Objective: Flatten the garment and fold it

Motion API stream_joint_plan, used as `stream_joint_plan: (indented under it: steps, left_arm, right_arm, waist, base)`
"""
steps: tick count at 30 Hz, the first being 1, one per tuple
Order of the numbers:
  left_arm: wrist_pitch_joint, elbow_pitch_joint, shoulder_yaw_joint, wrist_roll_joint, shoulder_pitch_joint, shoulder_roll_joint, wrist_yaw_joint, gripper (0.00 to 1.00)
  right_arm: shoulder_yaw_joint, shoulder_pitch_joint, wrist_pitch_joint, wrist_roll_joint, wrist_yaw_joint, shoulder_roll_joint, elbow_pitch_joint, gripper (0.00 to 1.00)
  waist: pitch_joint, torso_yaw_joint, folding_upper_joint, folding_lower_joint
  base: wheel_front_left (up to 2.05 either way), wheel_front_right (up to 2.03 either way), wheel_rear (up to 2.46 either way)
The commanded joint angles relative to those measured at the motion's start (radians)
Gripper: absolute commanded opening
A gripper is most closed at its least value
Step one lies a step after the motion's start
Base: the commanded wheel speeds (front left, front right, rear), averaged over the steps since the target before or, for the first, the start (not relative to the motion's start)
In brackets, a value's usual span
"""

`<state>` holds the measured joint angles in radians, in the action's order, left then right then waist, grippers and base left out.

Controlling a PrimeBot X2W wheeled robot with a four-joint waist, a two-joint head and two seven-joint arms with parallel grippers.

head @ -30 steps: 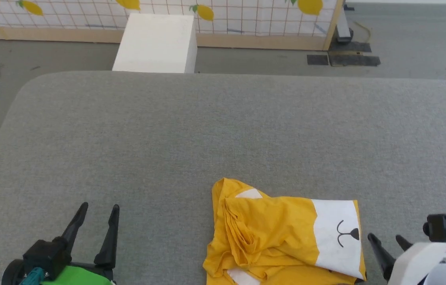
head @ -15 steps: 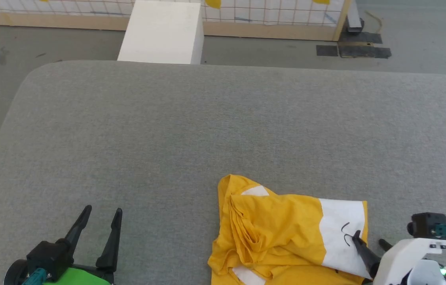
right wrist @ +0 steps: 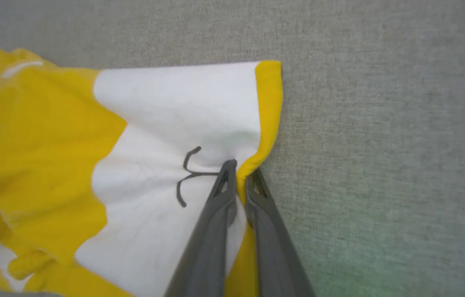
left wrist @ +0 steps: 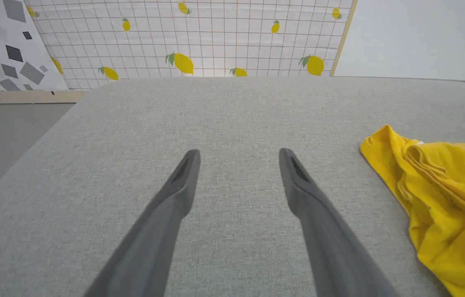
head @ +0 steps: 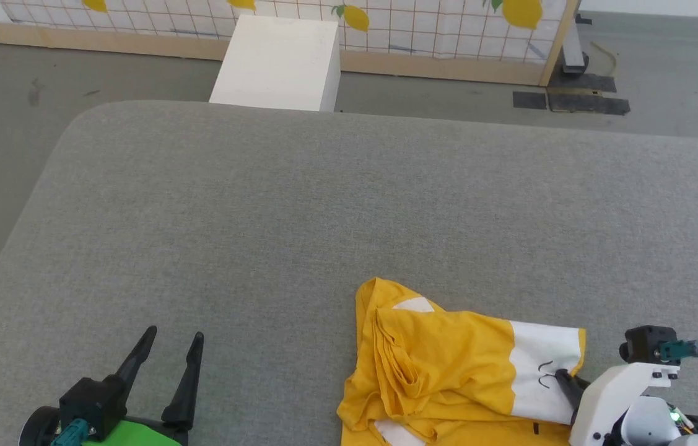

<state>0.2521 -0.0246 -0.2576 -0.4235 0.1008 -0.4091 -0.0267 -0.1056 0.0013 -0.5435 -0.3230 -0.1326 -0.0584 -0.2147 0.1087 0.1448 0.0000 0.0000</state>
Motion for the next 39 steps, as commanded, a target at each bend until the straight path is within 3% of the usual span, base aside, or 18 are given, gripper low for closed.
stream_joint_plan:
  steps: [1, 11, 25, 39]
  left_arm:
    - [0.002, -0.003, -0.001, -0.001, -0.014, 0.004, 0.0, 1.0]
    - [0.002, 0.017, 0.0, -0.001, -0.003, 0.0, 0.017, 1.0]
    - [-0.004, 0.056, -0.014, 0.005, -0.056, -0.019, -0.004, 1.0]
    - [-0.024, 0.111, -0.01, 0.013, -0.116, -0.076, -0.023, 1.0]
  right_arm:
    - [0.002, 0.014, 0.002, 0.012, 0.002, 0.008, -0.028, 0.0]
    - [-0.007, 0.026, 0.024, 0.044, 0.002, 0.008, 0.053, 0.0]
    - [0.05, -0.074, -0.026, 0.133, 0.002, 0.008, 0.161, 0.0]
    - [0.027, -0.264, -0.136, 0.242, 0.002, -0.106, 0.243, 0.0]
  waist:
    - [-0.007, 0.001, 0.0, 0.0]
    - [-0.003, -0.034, 0.0, 0.0]
    - [0.046, -0.136, 0.0, 0.0]
    - [0.14, -0.311, 0.0, 0.0]
  base:
    - [0.0, 0.0, 0.0]
    - [0.0, 0.0, 0.0]
    - [0.0, 0.0, 0.0]
    - [0.0, 0.0, 0.0]
